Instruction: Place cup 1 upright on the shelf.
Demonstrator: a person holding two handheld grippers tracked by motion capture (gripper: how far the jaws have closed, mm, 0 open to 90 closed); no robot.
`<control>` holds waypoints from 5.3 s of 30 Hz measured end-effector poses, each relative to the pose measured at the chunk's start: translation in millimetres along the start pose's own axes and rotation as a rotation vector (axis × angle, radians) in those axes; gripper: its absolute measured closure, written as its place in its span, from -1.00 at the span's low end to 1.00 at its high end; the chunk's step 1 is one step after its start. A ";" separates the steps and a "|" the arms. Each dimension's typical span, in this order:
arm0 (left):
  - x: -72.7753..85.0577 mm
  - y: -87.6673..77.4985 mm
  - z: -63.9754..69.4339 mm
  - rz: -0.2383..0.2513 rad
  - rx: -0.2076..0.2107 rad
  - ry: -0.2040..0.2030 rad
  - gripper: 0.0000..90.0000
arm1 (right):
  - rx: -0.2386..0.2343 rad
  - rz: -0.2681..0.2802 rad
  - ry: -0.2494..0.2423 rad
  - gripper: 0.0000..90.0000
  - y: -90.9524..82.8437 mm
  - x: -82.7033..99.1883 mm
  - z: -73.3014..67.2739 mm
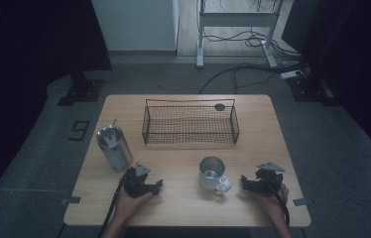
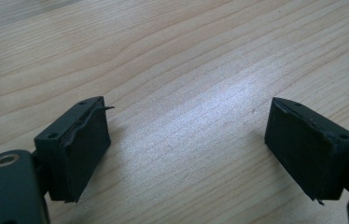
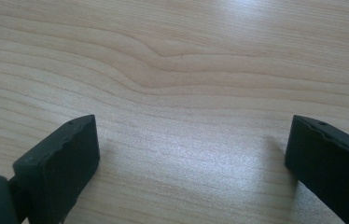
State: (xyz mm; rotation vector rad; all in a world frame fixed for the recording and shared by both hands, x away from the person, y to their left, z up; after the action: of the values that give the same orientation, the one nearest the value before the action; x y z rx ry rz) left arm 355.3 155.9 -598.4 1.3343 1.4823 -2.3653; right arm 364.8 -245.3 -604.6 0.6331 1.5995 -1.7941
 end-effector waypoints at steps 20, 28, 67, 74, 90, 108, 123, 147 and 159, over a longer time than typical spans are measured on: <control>-0.8 1.0 -0.1 0.003 -0.004 -0.004 -0.70 | -0.015 0.005 -0.018 -0.92 0.0 0.1 1.7; -0.7 0.8 0.1 0.004 -0.005 -0.006 -0.70 | -0.009 0.005 -0.008 -0.91 0.6 -0.3 3.4; -18.1 -47.6 3.8 0.133 0.002 -0.008 -0.67 | -0.012 0.011 -0.012 -0.88 0.6 -0.1 7.0; -21.1 -64.1 -6.0 0.198 -0.020 -0.046 -0.70 | -0.015 0.012 -0.016 -0.88 0.8 -0.2 7.2; -19.2 -99.7 -32.1 0.285 -0.052 -0.115 -0.78 | -0.015 0.012 -0.015 -0.87 0.9 -0.3 7.4; -10.7 -115.1 -54.9 0.301 -0.094 -0.153 -0.84 | -0.015 0.012 -0.014 -0.87 0.9 -0.3 7.5; -11.0 -111.8 -68.5 0.290 -0.108 -0.149 -0.88 | -0.014 0.012 -0.013 -0.87 0.8 -0.3 7.5; -19.3 -109.8 -100.1 0.304 -0.110 -0.137 -0.95 | -0.004 0.014 -0.004 -0.84 0.8 -0.4 8.7; -24.7 -106.9 -104.9 0.304 -0.098 -0.090 -0.97 | 0.000 0.015 0.000 -0.83 0.8 -0.5 9.2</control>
State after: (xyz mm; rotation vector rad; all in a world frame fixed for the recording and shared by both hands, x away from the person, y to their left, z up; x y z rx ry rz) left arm 389.4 283.3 -523.2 1.3055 1.2514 -2.1067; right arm 366.2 -254.3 -603.5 0.6428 1.5910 -1.7832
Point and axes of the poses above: each handheld gripper's, and its own axes: y roughly forward along the jaws, x roughly out of its underside, z roughly to its right, the point moved 7 cm from there along y, roughly forward along the jaws, and after that the axes turned 13 degrees about x, right-handed, at the moved point
